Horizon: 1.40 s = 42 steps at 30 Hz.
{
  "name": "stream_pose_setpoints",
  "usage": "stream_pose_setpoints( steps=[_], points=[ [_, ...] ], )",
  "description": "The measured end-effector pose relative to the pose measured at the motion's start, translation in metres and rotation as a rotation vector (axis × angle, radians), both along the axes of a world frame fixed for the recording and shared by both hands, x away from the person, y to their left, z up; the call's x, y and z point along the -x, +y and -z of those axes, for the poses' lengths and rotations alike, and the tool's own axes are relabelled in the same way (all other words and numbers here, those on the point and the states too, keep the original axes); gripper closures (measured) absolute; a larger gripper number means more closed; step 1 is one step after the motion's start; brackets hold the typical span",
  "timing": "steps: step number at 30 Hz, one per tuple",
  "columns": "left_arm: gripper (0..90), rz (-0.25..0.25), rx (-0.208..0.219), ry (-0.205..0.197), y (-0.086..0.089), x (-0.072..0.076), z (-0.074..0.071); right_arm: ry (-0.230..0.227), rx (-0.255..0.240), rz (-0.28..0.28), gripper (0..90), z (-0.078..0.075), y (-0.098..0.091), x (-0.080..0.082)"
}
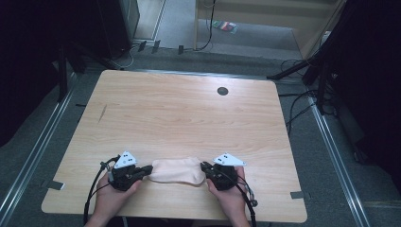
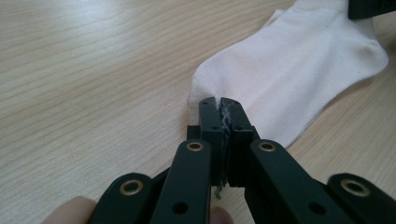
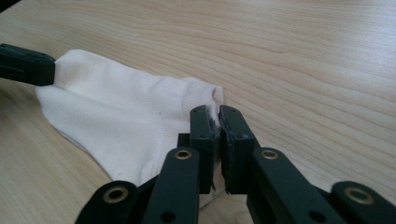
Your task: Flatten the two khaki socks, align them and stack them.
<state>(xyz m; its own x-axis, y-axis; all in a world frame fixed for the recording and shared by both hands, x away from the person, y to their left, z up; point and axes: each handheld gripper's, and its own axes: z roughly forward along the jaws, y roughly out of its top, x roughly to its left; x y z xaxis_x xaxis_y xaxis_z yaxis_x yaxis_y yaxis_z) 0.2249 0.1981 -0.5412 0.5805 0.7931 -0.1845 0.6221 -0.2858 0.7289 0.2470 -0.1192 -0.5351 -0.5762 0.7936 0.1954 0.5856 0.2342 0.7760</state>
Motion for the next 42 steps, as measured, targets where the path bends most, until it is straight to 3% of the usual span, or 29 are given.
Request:
stream_pose_setpoints(
  steps=[1, 3, 4, 8, 13, 20, 26, 30, 42],
  points=[
    [85.2, -0.002, 0.01, -0.013, 0.0, 0.0, 0.001, 0.008, 0.02, 0.003, 74.4, 0.004, 0.001, -0.002],
    [74.5, -0.001, 0.02, -0.016, 0.001, 0.001, 0.0, 0.017, 0.012, -0.003, 70.4, 0.006, 0.001, -0.003],
    [74.5, -0.005, 0.032, -0.025, 0.001, 0.001, 0.0, 0.017, 0.012, -0.003, 70.4, 0.006, 0.001, -0.003],
    [51.3, -0.036, 0.111, -0.064, 0.009, -0.001, -0.002, -0.023, -0.039, 0.012, 50.8, 0.002, -0.006, -0.004],
    [17.0, -0.12, 0.116, -0.076, 0.017, -0.003, -0.004, -0.061, -0.051, 0.074, 32.1, -0.003, -0.021, -0.007],
    [13.6, -0.144, 0.143, -0.126, 0.035, -0.003, -0.008, -0.088, -0.07, 0.114, 24.0, -0.009, -0.037, -0.009],
    [11.6, -0.191, 0.165, -0.125, 0.054, -0.005, -0.007, -0.104, -0.1, 0.178, 19.5, -0.016, -0.064, -0.012],
    [11.6, -0.22, 0.167, -0.126, 0.064, -0.006, -0.007, -0.107, -0.087, 0.201, 16.3, -0.016, -0.08, -0.013],
    [11.6, -0.299, 0.122, -0.134, 0.096, -0.008, -0.003, -0.113, -0.105, 0.275, 15.6, -0.017, -0.121, -0.009]
  ],
)
